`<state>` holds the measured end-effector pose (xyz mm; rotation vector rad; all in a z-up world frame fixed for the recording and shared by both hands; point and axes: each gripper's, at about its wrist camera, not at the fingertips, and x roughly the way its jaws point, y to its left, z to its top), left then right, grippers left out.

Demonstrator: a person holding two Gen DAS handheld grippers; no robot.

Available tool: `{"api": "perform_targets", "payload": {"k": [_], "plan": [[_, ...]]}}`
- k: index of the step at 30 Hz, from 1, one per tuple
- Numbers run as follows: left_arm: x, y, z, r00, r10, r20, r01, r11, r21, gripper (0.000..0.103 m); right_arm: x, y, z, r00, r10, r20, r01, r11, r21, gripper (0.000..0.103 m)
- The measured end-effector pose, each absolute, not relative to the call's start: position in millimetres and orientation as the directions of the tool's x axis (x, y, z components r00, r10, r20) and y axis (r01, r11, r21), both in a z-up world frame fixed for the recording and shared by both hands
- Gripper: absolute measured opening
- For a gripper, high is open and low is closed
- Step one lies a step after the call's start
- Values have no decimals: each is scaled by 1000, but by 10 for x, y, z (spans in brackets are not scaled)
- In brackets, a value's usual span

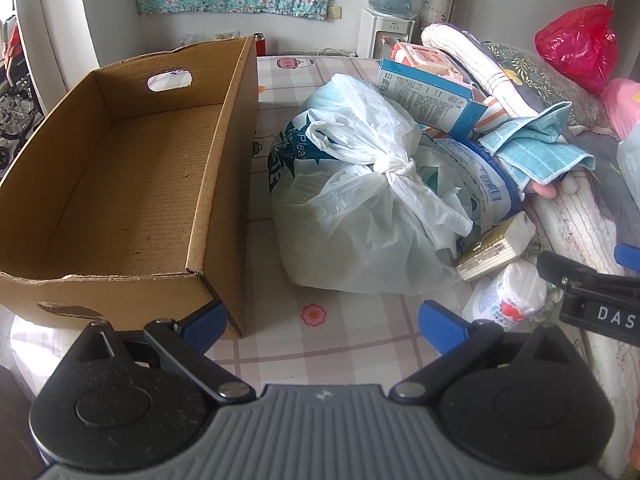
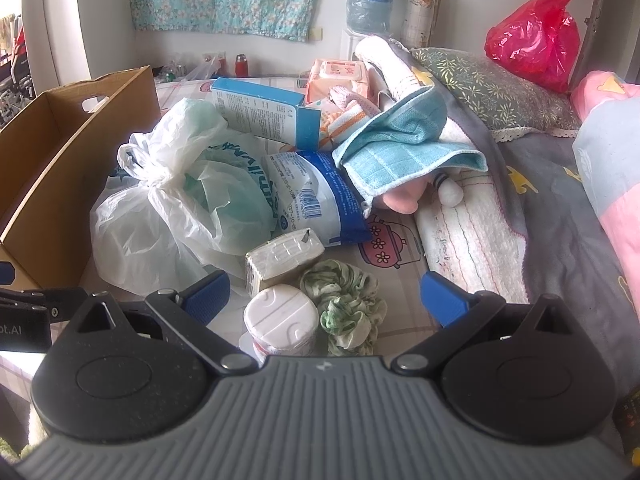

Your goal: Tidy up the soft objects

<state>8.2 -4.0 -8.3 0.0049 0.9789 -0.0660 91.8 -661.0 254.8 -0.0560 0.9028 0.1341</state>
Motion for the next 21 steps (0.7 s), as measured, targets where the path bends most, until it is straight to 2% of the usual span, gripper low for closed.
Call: {"api": "perform_targets", "payload": {"k": [21], "plan": [[60,-46,-51,573,-57,-818,79,997,-13,103,904,-6635,2505,608,89,-789,-132,991,10,102]]}}
